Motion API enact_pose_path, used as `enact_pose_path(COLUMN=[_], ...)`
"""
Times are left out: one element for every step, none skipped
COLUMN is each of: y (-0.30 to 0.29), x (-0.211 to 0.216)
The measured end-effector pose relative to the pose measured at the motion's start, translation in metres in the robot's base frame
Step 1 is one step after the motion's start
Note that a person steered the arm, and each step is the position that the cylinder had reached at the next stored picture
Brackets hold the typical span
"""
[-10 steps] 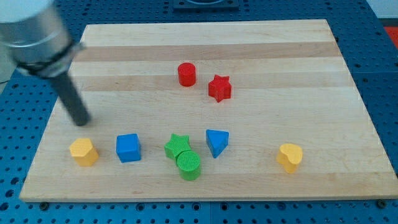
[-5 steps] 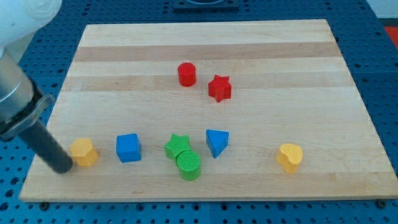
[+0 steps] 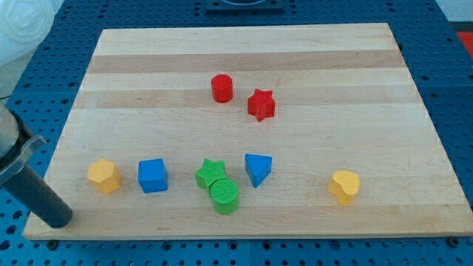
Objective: Slide the hexagon diagonally to the cube
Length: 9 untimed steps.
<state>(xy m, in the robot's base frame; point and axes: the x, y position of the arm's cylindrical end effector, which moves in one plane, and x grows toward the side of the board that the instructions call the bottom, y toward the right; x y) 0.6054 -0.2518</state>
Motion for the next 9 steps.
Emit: enact_pose_path(y=[0.022, 0.021, 0.007, 0.004, -0.005, 0.019, 0.024, 0.024, 0.024], x=[0.0, -0.016, -0.06, -0.068, -0.032, -0.029, -0.071, -0.116, -0.107])
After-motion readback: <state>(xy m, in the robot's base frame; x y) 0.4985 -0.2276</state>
